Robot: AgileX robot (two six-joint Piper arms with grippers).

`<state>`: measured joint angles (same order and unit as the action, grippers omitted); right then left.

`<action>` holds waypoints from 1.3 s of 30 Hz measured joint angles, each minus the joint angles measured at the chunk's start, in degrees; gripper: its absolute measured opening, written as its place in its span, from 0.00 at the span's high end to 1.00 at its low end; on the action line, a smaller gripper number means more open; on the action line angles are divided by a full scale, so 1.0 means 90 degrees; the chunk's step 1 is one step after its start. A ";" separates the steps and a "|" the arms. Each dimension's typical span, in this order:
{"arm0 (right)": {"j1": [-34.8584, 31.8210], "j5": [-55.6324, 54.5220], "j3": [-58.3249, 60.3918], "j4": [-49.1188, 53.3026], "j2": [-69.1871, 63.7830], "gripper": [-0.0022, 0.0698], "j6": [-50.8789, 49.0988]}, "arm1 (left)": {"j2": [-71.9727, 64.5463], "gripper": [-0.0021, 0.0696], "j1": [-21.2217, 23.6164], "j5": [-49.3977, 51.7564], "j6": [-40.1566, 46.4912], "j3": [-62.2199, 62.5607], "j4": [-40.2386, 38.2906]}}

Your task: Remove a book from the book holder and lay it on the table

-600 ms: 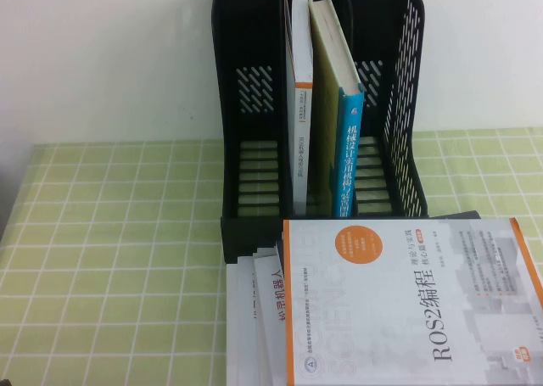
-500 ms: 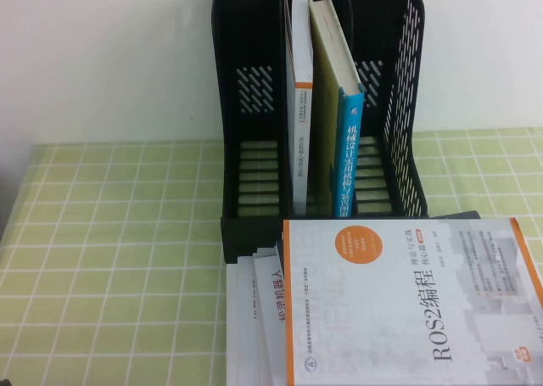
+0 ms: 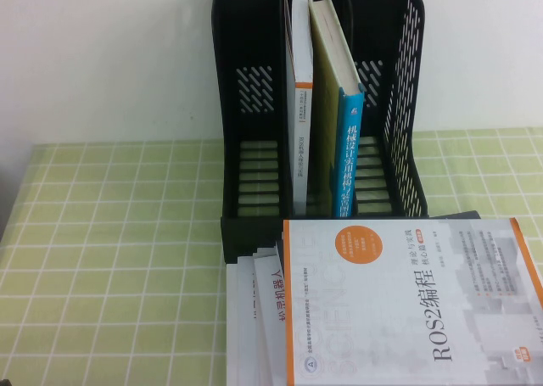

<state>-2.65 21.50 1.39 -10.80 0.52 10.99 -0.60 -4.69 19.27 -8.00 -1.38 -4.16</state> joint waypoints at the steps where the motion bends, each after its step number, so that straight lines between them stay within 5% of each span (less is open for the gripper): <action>1: 0.0000 0.0000 0.0000 0.0000 0.0000 0.97 0.0000 | 0.0000 0.98 0.0000 0.0000 0.0000 0.0000 0.0000; 24: 0.0000 -0.0599 0.0024 0.0011 0.0000 0.97 0.0000 | 0.0000 0.98 0.0000 -0.0192 0.0167 0.0000 0.0000; 39: 0.0000 -0.4778 0.0024 -0.0879 0.0000 0.97 -0.0169 | 0.0000 0.97 0.0000 -0.6246 0.0034 -0.0038 -0.0401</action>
<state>-2.65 -21.51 1.61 -18.71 0.52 9.47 -0.60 -4.69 -36.95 -7.70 -1.73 -7.77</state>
